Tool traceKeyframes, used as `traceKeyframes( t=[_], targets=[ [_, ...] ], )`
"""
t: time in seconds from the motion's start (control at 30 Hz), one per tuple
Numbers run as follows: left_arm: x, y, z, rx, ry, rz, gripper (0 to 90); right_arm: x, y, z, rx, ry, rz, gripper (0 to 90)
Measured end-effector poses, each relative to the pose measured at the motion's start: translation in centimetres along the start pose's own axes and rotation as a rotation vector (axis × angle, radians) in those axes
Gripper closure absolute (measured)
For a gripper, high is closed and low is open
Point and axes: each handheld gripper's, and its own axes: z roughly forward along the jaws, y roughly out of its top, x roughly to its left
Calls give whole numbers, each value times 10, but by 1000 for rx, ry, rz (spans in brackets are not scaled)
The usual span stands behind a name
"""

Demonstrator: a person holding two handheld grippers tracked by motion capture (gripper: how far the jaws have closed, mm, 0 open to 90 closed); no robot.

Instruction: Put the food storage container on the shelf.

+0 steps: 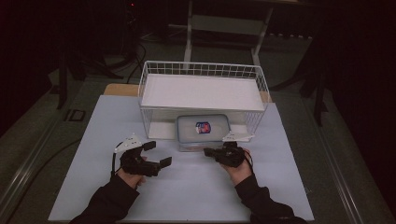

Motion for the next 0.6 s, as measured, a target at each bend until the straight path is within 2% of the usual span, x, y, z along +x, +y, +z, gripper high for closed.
traceKeyframes(
  t=[0.17, 0.6],
  targets=[
    [0, -1, 1, 1, 6, 8, 12, -10, 2, 7, -2, -22, 28, 900],
    [2, -5, 3, -2, 0, 14, 12, -25, 14, 26, -29, -85, 53, 899]
  ],
)
